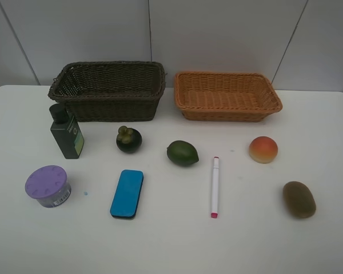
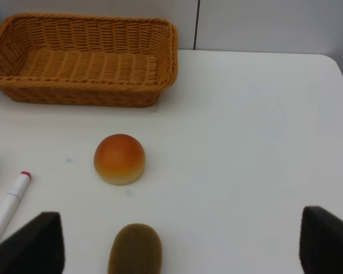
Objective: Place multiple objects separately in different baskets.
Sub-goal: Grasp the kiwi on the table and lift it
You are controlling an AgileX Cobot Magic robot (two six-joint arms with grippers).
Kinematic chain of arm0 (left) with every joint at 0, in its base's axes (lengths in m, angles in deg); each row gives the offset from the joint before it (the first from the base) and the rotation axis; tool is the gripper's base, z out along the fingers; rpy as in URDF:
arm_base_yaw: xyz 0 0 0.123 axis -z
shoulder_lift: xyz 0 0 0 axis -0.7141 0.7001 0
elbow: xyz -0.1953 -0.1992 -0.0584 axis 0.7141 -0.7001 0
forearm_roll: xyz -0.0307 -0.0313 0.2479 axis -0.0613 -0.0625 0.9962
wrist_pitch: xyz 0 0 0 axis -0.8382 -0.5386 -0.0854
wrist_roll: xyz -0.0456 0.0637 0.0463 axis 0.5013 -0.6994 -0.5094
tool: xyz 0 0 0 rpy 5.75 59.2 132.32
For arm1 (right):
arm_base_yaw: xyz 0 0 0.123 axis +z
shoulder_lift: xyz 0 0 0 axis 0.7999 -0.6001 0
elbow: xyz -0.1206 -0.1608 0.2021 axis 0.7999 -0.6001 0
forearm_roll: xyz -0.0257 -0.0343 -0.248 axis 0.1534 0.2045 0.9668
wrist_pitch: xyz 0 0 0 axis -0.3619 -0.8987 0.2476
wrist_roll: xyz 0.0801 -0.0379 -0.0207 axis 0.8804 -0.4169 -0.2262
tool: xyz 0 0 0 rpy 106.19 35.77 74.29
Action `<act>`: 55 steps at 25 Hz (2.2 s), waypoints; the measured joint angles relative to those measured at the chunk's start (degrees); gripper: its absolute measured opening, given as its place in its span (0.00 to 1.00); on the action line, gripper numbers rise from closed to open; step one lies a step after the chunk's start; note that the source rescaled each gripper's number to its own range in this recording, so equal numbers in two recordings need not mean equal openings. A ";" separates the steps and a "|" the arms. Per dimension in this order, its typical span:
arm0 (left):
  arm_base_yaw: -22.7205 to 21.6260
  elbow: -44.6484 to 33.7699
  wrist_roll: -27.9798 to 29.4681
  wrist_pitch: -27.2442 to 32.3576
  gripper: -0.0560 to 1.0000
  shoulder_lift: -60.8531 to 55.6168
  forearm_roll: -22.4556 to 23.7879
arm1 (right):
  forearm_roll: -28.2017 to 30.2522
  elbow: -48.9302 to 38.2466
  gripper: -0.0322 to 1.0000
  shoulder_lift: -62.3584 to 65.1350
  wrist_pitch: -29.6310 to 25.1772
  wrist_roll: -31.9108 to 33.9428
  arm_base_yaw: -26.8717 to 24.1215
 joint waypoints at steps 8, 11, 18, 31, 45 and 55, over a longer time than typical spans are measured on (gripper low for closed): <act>0.00 0.00 0.00 0.00 0.05 0.00 0.00 | 0.00 0.00 0.99 0.00 0.00 0.00 0.00; 0.00 0.00 0.00 0.00 0.05 0.00 0.00 | 0.00 0.00 0.99 0.00 0.00 0.00 0.00; 0.00 0.00 0.34 0.00 0.05 0.00 0.00 | 0.00 0.48 0.99 -0.49 -0.07 0.00 0.00; 0.00 0.00 0.00 0.00 0.05 0.00 0.00 | 0.87 14.74 0.99 -36.66 0.14 -0.05 0.00; 0.00 0.00 0.00 0.00 0.05 0.00 0.00 | 0.00 17.32 0.99 -69.45 2.93 -1.76 0.00; 0.00 0.00 0.00 -0.02 0.05 0.00 0.00 | -2.26 17.13 0.99 -77.11 3.49 -3.04 0.67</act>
